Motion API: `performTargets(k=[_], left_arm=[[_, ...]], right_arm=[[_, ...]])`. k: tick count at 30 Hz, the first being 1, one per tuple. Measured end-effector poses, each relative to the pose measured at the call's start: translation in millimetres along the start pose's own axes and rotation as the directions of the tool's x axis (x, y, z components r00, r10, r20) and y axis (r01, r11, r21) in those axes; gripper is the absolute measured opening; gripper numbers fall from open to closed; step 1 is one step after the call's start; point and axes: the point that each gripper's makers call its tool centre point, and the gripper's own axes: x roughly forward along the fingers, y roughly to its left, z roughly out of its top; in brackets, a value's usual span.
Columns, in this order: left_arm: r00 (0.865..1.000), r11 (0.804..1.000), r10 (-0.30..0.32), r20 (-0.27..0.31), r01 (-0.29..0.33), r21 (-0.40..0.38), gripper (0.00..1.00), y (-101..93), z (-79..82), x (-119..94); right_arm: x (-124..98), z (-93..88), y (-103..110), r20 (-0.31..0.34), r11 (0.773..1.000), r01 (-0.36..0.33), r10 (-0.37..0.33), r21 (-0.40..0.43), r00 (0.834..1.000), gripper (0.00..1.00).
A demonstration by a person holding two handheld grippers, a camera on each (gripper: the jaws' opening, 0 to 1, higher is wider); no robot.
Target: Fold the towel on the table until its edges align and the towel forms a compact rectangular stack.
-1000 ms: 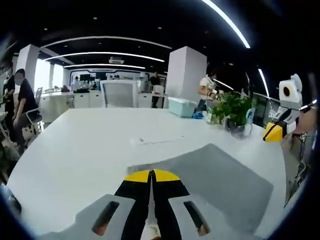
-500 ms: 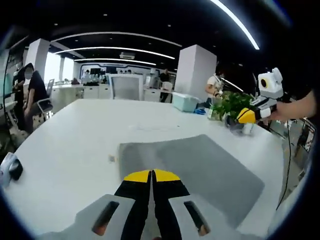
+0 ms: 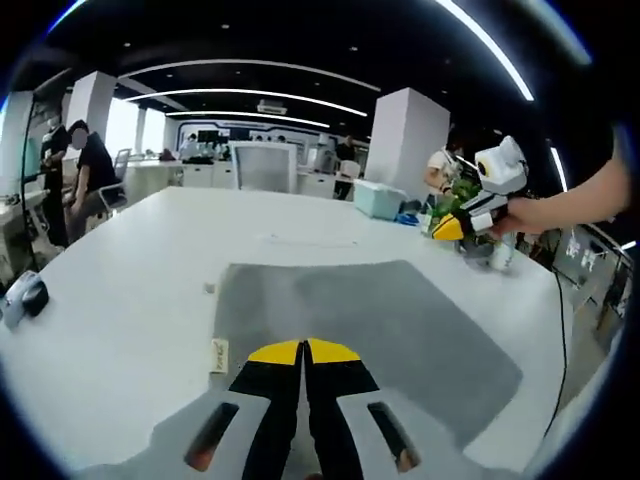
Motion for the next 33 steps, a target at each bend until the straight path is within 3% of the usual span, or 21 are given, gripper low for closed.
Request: performTargets(k=[7,16,24,26,28,30,33], left_arm=[[0.998,1.0,0.006,-0.058,-0.005,0.008,0.01,-10.4,-27.5,-4.7],[0.989,0.996,0.078,-0.128,-0.083,-0.035,0.01,-6.4,-58.2,-14.2],[0.977,0.995,0.094,-0.192,-0.1,-0.026,0.01,8.1,-69.9,-15.0],[0.977,0.995,0.09,-0.193,-0.098,-0.032,0.01,10.3,-70.3,-13.4],[0.975,0.995,0.086,-0.203,-0.093,-0.029,0.01,10.3,-72.0,-11.3],[0.971,0.997,0.074,-0.229,-0.08,-0.02,0.01,9.0,-77.5,-8.6],[0.974,0.999,0.049,-0.223,-0.052,-0.01,0.01,6.1,-76.8,-5.8]], right_arm=[[26.7,-19.6,-16.6,-0.064,1.0,0.017,-0.015,0.024,0.998,0.0],[57.8,-39.6,-18.9,-0.137,1.0,-0.001,0.003,0.013,0.991,0.0],[61.0,-56.0,-30.2,-0.194,0.998,0.045,-0.035,0.046,0.98,0.0],[59.9,-63.8,-29.7,-0.224,0.997,0.049,-0.035,0.053,0.974,0.0],[57.0,-78.8,-27.9,-0.29,0.997,0.058,-0.041,0.049,0.956,0.0],[57.9,-77.5,-27.2,-0.258,0.997,0.064,-0.049,0.05,0.965,0.0],[55.8,-76.6,-28.4,-0.262,0.99,0.077,-0.045,0.114,0.964,0.0]])
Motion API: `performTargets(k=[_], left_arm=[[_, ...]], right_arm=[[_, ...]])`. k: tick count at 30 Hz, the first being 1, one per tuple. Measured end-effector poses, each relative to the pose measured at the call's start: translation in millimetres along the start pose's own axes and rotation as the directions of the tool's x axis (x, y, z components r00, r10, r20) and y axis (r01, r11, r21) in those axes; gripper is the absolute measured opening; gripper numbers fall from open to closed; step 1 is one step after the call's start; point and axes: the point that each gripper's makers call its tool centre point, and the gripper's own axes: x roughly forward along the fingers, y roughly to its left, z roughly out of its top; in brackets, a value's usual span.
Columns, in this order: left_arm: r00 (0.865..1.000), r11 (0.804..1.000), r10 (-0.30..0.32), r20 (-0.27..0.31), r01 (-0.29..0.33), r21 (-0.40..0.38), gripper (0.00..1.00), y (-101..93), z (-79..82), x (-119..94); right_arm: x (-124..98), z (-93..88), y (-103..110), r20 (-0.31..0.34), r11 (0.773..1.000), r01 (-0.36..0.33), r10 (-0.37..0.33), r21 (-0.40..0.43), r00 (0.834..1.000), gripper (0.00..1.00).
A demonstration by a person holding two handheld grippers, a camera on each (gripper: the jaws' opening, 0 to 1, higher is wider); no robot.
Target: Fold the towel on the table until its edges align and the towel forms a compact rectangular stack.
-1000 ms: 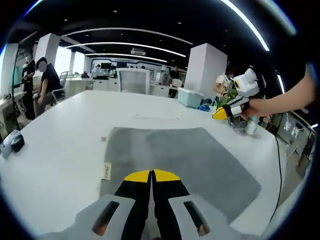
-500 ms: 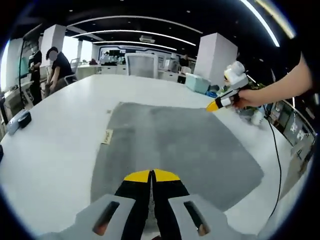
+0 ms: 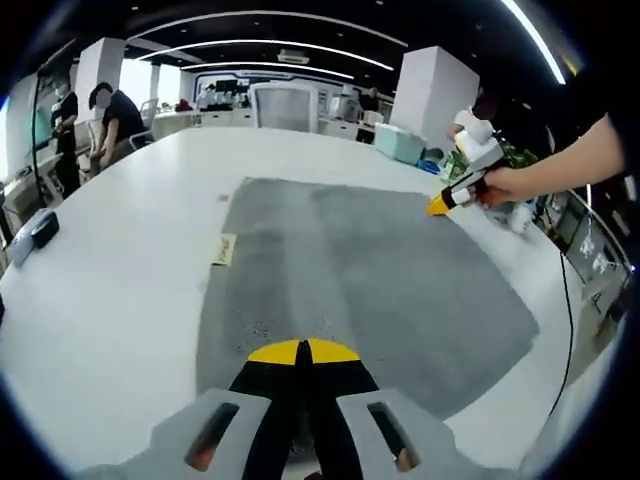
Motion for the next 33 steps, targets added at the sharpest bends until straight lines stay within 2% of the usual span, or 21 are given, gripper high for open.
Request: performTargets(k=[4,6,9,14,17,20,33], left_arm=[[1.0,1.0,-0.02,0.006,0.02,0.004,0.01,1.0,-0.3,1.2],[0.999,0.999,-0.038,0.011,0.039,-0.022,0.01,2.0,-0.1,1.4],[0.998,0.997,-0.061,-0.017,0.06,-0.055,0.01,2.5,0.8,1.7],[0.994,0.996,-0.082,-0.068,0.083,0.026,0.01,-1.2,3.2,5.1],[0.994,0.995,-0.089,-0.067,0.092,0.042,0.01,-0.8,6.5,10.0],[0.993,0.991,-0.093,-0.074,0.1,0.091,0.01,-1.5,10.0,13.7],[0.983,0.975,-0.152,-0.105,0.167,0.148,0.01,-5.4,24.3,33.0]], right_arm=[[0.4,-0.4,-0.6,-0.01,1.0,0.009,-0.009,0.022,1.0,0.0],[-0.3,-1.6,-1.0,-0.027,1.0,0.022,-0.023,-0.022,0.999,0.0],[-3.2,-6.8,-2.3,-0.063,0.996,0.053,-0.058,-0.067,0.996,0.0],[-10.3,-19.7,-3.9,-0.105,0.994,0.07,-0.078,-0.08,0.991,0.0],[-17.1,-30.7,-6.8,-0.119,0.995,0.082,-0.089,-0.057,0.989,0.0],[-24.1,-42.2,-8.6,-0.119,0.995,0.095,-0.098,-0.031,0.988,0.0],[-50.1,-85.0,-16.1,-0.097,0.985,0.15,-0.141,0.089,0.985,0.0]])
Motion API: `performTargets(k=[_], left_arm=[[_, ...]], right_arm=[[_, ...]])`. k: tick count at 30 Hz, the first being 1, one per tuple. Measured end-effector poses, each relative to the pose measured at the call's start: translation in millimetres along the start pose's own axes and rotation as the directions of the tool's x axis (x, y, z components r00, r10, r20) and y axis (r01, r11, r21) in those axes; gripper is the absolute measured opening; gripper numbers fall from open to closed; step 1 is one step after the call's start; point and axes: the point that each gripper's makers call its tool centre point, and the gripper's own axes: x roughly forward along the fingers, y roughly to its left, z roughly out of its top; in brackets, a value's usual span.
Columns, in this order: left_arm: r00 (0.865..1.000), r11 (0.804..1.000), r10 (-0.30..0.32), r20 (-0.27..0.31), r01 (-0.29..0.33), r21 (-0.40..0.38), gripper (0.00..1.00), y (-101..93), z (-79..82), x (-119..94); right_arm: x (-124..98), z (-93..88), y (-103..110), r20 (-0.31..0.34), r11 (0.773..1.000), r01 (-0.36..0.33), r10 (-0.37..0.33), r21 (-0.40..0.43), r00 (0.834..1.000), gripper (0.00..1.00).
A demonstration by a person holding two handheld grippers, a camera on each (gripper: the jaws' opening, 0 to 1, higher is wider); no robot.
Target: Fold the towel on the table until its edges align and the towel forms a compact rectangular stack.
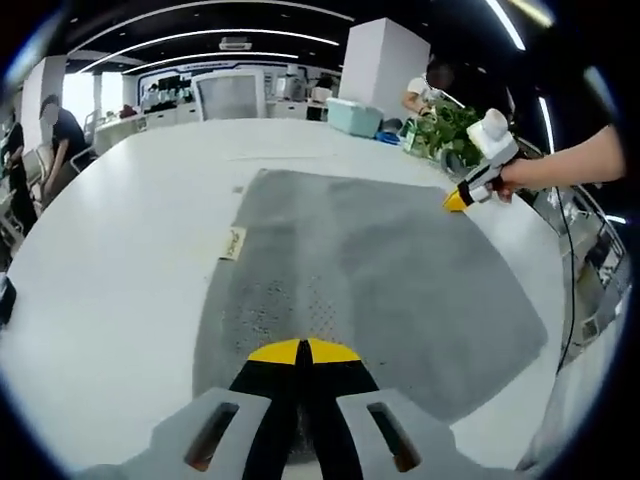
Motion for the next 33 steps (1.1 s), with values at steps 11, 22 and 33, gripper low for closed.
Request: performTargets(k=[11,22,33], left_arm=[[0.998,0.997,-0.06,-0.035,0.062,0.048,0.01,-2.0,9.5,11.2],[0.993,0.991,-0.086,-0.078,0.093,0.094,0.01,-5.7,18.9,23.6],[0.988,0.977,-0.108,-0.11,0.126,0.17,0.01,-8.1,29.7,37.9]], right_arm=[[-14.6,-30.8,1.4,0.013,0.995,0.02,-0.021,0.099,1.0,0.0],[-23.9,-53.0,4.6,0.011,0.981,0.041,-0.044,0.187,0.999,0.0],[-33.6,-71.1,7.9,0.013,0.973,0.053,-0.057,0.223,0.998,0.0]])
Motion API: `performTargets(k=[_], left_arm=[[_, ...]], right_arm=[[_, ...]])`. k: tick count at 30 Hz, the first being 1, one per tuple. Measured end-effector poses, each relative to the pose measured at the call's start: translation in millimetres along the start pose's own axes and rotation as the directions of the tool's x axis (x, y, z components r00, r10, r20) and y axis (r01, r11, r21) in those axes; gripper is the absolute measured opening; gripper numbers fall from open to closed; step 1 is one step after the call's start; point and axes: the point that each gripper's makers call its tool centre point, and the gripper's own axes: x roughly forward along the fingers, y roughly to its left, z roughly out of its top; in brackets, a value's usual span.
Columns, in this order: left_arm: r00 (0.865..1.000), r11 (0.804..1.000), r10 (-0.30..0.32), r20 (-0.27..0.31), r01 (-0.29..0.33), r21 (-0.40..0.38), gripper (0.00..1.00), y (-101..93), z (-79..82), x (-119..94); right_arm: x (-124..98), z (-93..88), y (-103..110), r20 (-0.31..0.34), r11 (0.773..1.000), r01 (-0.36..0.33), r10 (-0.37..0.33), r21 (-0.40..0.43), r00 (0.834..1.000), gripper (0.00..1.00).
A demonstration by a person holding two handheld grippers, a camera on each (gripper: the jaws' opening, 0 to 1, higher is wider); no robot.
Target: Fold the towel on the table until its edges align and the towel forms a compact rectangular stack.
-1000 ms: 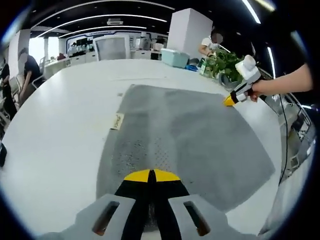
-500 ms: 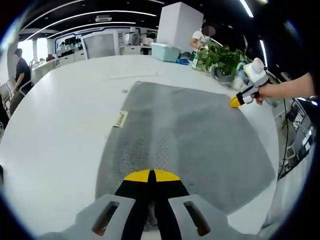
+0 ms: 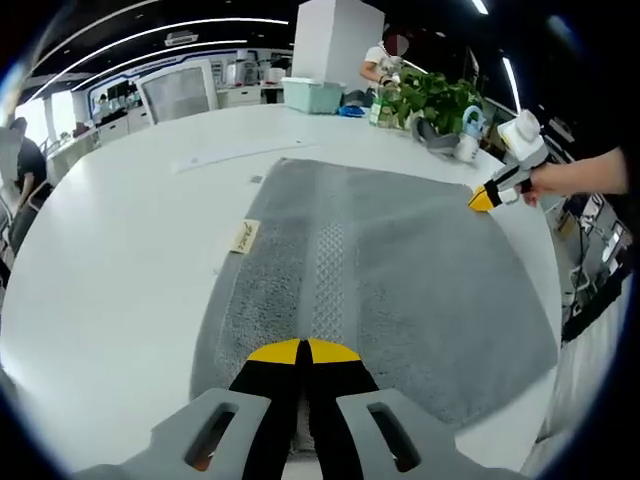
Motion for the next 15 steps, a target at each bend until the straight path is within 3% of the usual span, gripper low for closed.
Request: performTargets(k=[15], left_arm=[[1.0,0.999,-0.029,-0.007,0.029,0.043,0.01,5.6,15.9,17.2]], right_arm=[[-12.0,-21.9,5.4,0.001,0.999,0.015,-0.015,0.047,1.0,0.0]])
